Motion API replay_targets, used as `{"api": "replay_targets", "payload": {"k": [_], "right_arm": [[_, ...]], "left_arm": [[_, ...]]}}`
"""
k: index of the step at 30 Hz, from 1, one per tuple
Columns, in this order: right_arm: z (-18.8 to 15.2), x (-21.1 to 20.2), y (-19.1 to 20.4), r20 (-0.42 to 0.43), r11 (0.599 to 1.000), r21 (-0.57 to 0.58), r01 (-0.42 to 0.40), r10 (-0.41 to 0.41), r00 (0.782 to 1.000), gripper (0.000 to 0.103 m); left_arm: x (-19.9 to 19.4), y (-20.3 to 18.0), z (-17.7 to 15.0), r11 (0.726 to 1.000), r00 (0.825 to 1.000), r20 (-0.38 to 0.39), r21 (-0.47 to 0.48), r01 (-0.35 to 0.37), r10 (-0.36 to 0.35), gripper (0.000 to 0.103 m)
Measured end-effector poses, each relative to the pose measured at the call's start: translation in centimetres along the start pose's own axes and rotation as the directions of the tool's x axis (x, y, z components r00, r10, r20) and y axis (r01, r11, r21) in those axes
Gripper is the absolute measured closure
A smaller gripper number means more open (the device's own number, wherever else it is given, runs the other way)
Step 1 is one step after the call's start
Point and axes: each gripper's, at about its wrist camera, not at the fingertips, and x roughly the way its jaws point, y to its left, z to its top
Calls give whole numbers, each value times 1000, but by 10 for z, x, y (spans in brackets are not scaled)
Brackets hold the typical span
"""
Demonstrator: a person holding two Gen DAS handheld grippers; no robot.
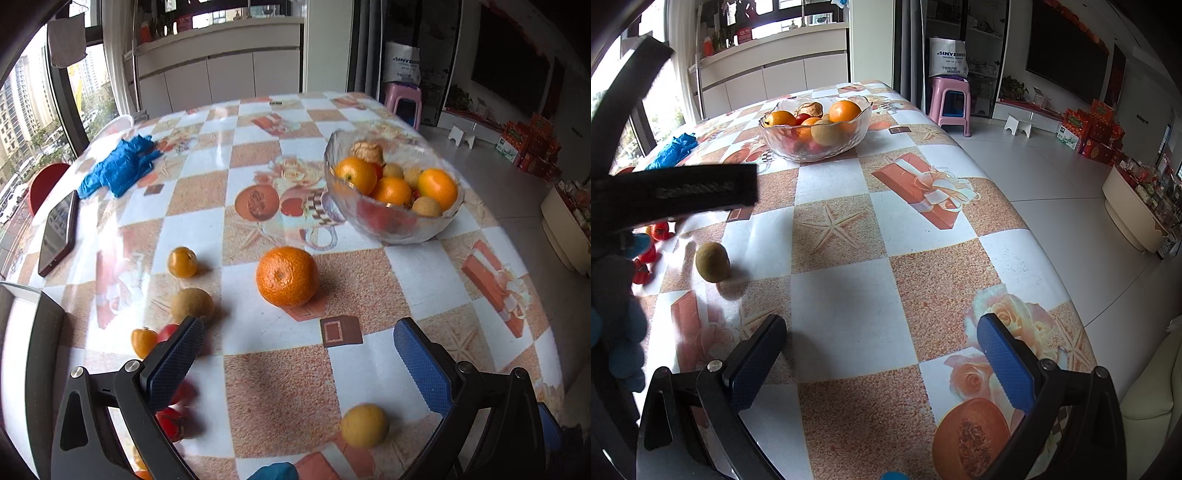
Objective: Organize fruits
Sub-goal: 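Grasp the large orange with the left tool while the right tool grasps the kiwi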
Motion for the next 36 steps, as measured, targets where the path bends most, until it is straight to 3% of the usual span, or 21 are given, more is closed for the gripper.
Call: {"api": "replay_targets", "payload": {"k": [3, 5, 9, 15, 18, 24, 30, 34, 36], "right_arm": [[0, 0, 0, 0, 1000, 0, 0, 0, 1000, 0], [0, 0, 0, 0, 1000, 0, 0, 0, 1000, 0], [0, 0, 0, 0, 1000, 0, 0, 0, 1000, 0], [0, 0, 0, 0, 1000, 0, 0, 0, 1000, 0], [0, 0, 0, -1, 1000, -1, 0, 0, 1000, 0], [2, 1, 1, -18, 1000, -9, -6, 6, 1000, 0], [16, 9, 17, -62, 997, -52, -63, 60, 996, 0], [28, 16, 40, -66, 987, -89, -132, 127, 990, 1], [34, 20, 52, -66, 982, -118, -150, 143, 987, 3]], "left_arm": [[-43, 12, -5, 999, 995, 92, 35, 19, -22, 0], [-63, 26, -17, 999, 994, 112, 54, 8, -14, 0], [-76, 61, -55, 998, 997, 71, 43, -36, 33, 0], [-54, 93, -92, 998, 997, -49, -36, -59, 57, 0], [-38, 95, -98, 996, 992, -95, -33, -81, 77, 0], [-36, 99, -101, 997, 996, -64, -54, -58, 54, 0], [-31, 99, -88, 996, 986, -155, -56, -74, 64, 0], [-43, 95, -88, 995, 992, -99, -52, -86, 81, 0], [-48, 93, -87, 995, 993, -77, -41, -92, 89, 8]]}}
